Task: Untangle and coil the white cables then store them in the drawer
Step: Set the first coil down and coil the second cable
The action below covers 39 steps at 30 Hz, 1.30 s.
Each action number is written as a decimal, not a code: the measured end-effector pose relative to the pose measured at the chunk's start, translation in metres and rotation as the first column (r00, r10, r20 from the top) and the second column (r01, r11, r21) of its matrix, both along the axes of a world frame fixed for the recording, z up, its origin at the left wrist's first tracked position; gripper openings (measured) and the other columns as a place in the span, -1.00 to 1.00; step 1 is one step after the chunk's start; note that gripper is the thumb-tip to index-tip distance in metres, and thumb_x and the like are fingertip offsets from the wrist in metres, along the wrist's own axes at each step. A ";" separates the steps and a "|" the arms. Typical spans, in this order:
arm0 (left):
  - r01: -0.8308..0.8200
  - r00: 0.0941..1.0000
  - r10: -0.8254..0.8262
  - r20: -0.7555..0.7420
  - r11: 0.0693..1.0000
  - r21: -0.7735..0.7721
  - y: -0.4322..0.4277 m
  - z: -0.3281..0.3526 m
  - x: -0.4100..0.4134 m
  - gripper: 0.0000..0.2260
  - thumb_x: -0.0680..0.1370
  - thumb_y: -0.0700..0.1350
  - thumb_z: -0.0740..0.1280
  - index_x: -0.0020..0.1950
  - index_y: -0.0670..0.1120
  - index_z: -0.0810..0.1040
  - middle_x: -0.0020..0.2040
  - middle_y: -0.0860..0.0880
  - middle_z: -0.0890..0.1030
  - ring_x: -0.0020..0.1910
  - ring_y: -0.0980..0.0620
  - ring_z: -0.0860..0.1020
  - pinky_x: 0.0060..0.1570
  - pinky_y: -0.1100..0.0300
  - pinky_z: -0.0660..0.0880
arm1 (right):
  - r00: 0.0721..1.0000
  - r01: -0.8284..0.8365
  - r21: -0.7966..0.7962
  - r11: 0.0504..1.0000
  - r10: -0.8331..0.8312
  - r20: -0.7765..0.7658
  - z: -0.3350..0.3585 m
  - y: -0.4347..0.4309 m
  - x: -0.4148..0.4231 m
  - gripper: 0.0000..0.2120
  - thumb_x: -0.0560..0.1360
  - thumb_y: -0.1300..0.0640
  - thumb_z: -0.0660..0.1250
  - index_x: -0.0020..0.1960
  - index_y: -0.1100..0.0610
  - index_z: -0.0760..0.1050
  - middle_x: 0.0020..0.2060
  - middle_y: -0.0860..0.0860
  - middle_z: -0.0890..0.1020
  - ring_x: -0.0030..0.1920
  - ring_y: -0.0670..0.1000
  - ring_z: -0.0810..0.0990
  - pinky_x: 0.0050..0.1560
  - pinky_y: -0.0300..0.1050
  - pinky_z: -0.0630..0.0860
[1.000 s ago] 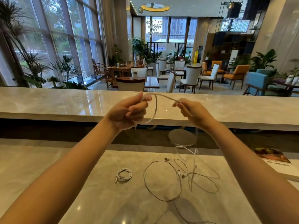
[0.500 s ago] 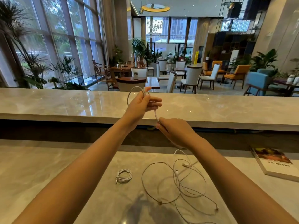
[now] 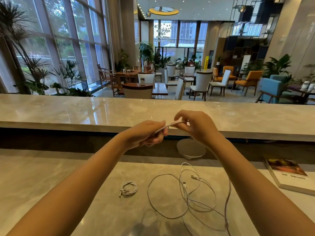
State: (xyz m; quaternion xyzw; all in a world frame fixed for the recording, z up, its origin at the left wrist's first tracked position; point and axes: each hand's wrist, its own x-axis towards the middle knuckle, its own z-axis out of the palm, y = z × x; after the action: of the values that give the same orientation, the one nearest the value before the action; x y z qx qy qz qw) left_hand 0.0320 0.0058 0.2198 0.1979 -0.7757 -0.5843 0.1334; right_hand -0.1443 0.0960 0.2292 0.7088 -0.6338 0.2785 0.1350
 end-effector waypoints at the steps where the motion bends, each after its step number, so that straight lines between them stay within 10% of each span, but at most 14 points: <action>1: 0.091 0.994 -0.084 -0.066 0.990 0.110 0.000 0.001 0.004 -0.63 0.62 0.06 0.04 -0.16 -0.13 0.48 -0.52 0.04 0.39 -0.59 0.15 0.27 -0.57 0.35 0.24 | 0.994 -0.038 0.064 0.997 0.031 0.106 0.001 -0.001 -0.001 -0.75 0.51 0.04 0.29 0.16 0.08 0.52 -0.01 0.04 0.65 -0.05 -0.05 0.59 -0.06 -0.16 0.53; 8: 0.383 0.894 -0.227 -0.386 0.835 0.394 0.000 -0.006 0.009 -0.63 0.46 0.21 0.26 -0.21 -0.10 0.53 -0.52 0.11 0.40 -0.57 0.21 0.32 -0.53 0.38 0.25 | 0.515 -0.543 0.171 0.822 0.165 0.841 -0.006 0.010 0.020 -0.77 0.60 0.07 0.12 0.07 0.11 0.52 -0.45 -0.06 0.53 -0.53 -0.13 0.30 -0.53 -0.34 0.25; 22: 0.202 0.938 -0.036 -0.343 0.864 0.462 -0.001 -0.019 0.014 -0.76 0.62 -0.10 0.09 -0.06 -0.16 0.50 -0.47 0.06 0.33 -0.52 0.16 0.30 -0.33 0.27 0.44 | 0.464 -0.662 0.336 0.670 0.015 0.886 0.001 0.009 0.004 -0.75 0.57 0.08 0.17 -0.13 0.20 0.52 -0.46 0.00 0.48 -0.58 -0.14 0.28 -0.55 -0.35 0.22; 26: 0.074 0.936 0.103 -0.338 0.878 0.473 0.006 -0.019 0.009 -0.73 0.65 -0.08 0.02 -0.05 -0.15 0.45 -0.49 0.05 0.33 -0.54 0.15 0.33 -0.17 0.19 0.54 | 0.336 -0.614 0.205 0.762 0.018 0.942 -0.006 0.004 0.010 -0.72 0.59 0.05 0.14 -0.15 0.17 0.51 -0.50 -0.02 0.44 -0.58 -0.13 0.27 -0.57 -0.34 0.20; 36: 0.262 0.827 0.241 -0.509 0.635 0.727 0.022 -0.023 0.007 -0.69 0.60 0.01 0.07 -0.14 -0.16 0.47 -0.48 0.04 0.32 -0.58 0.15 0.26 -0.52 0.34 0.26 | 0.459 -0.405 0.143 0.903 0.066 0.886 -0.013 0.005 0.019 -0.71 0.57 0.01 0.19 -0.08 0.19 0.57 -0.44 -0.03 0.57 -0.51 -0.12 0.37 -0.48 -0.31 0.26; 39: 0.302 0.797 0.236 -0.557 0.643 0.704 0.027 -0.020 0.005 -0.71 0.58 -0.02 0.09 -0.12 -0.16 0.50 -0.49 0.04 0.32 -0.57 0.15 0.29 -0.50 0.33 0.34 | 0.308 -0.443 0.033 0.896 0.117 0.944 -0.009 0.007 0.022 -0.73 0.58 0.05 0.17 -0.13 0.19 0.54 -0.47 -0.03 0.50 -0.53 -0.13 0.33 -0.51 -0.34 0.25</action>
State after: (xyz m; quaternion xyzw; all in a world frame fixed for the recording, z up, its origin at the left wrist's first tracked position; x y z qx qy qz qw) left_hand 0.0369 0.0323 0.2003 0.0232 -0.3728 -0.8889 0.2652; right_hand -0.1226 0.1029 0.2201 0.5387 -0.4958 0.5513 -0.4001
